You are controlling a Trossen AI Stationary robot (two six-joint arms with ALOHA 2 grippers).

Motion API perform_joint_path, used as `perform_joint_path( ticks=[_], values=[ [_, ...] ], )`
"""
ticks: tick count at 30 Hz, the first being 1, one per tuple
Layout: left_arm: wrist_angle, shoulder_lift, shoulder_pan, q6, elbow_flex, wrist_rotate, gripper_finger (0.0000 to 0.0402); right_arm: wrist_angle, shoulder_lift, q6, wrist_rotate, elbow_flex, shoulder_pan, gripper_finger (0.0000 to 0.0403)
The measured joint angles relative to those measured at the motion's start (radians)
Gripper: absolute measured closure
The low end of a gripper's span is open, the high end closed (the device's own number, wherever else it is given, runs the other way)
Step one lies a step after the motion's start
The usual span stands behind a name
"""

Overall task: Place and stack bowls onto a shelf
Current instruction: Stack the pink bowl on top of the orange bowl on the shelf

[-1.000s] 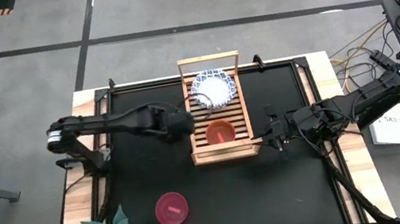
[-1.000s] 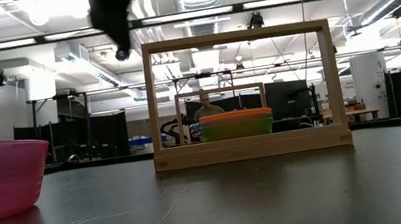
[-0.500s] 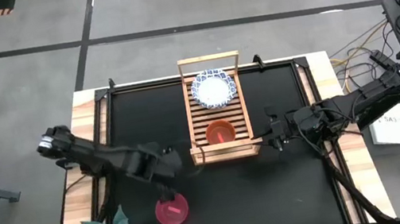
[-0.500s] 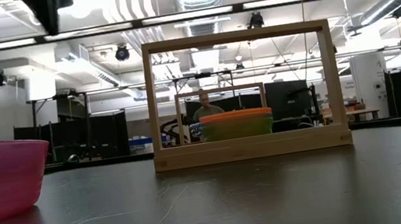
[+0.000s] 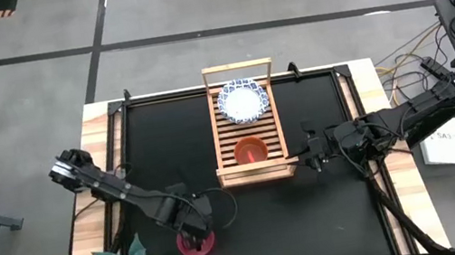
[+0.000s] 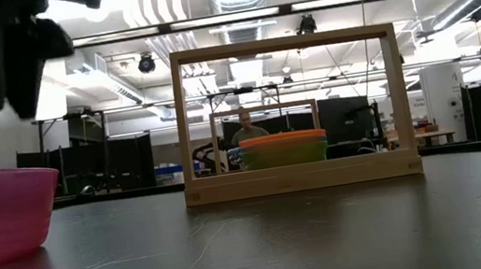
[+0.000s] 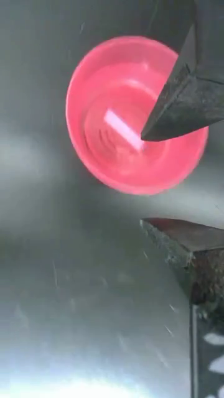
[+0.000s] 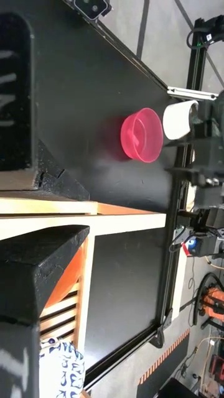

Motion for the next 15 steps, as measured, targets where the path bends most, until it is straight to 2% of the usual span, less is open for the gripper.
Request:
perform_joint_path(
  ticks=[11, 15],
  values=[
    [0.289, 0.0, 0.001, -0.014, -0.245, 0.02, 0.0241, 0.0, 0.0, -0.002, 0.0, 0.0, 0.0, 0.0342],
    [0.317, 0.0, 0.001, -0.022, -0.279, 0.032, 0.0269, 0.0, 0.0, -0.003, 0.0, 0.0, 0.0, 0.0342]
  ],
)
